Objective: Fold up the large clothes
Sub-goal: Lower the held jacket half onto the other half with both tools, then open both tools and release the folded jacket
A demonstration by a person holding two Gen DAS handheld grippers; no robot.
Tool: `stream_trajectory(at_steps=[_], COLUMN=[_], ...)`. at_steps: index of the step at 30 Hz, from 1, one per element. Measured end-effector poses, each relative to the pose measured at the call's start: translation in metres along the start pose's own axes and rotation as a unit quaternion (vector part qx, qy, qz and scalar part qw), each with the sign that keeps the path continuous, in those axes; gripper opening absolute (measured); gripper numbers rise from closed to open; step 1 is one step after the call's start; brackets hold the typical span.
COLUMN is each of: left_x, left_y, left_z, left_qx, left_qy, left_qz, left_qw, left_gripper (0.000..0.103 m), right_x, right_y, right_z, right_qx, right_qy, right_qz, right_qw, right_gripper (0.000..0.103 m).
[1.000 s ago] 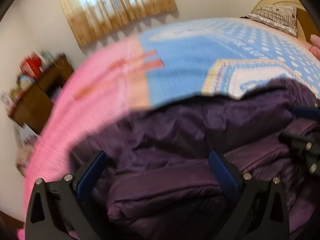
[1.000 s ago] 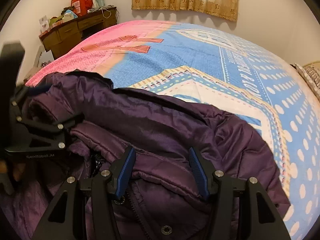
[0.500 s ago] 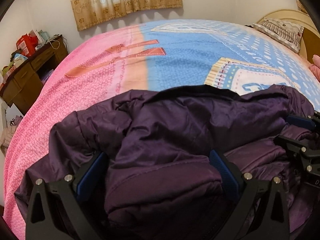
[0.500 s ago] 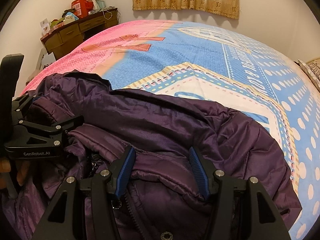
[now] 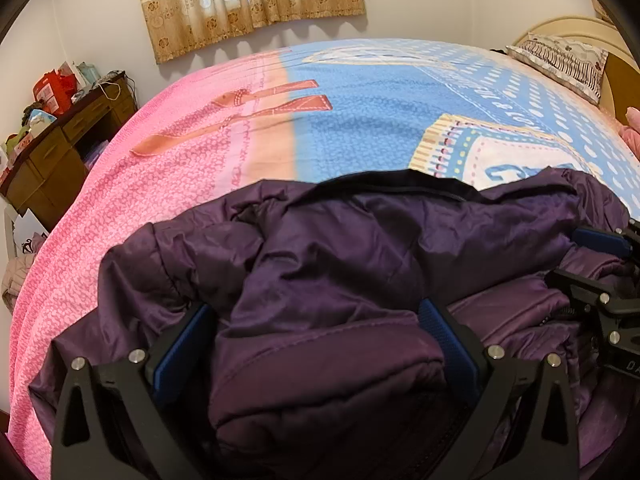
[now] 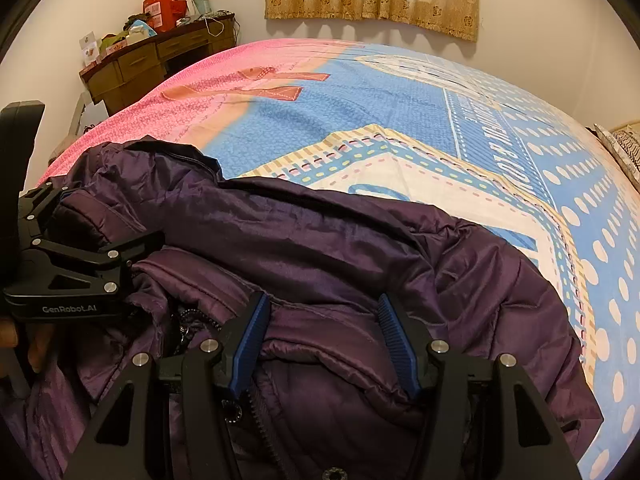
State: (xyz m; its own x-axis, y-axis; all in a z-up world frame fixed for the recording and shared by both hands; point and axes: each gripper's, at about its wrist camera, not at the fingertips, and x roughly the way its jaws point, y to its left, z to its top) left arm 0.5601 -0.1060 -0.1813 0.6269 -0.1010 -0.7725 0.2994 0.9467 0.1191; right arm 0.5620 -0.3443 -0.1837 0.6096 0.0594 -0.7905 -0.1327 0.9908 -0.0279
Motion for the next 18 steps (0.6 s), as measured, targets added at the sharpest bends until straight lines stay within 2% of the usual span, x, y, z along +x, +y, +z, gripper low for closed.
stream_trajectory(at_steps=[18], left_x=[0.0005], left_y=[-0.0002], left_z=[-0.0002], left_qx=[0.0], left_qy=[0.001], left_qz=[0.0], left_qw=[1.0], left_gripper=[0.103], right_x=[0.0016], right_y=[0.0012], right_z=[0.0001], right_qx=[-0.005], right_qy=[0.001], right_qz=[-0.005], right_qw=[1.0], right_gripper=[0.058])
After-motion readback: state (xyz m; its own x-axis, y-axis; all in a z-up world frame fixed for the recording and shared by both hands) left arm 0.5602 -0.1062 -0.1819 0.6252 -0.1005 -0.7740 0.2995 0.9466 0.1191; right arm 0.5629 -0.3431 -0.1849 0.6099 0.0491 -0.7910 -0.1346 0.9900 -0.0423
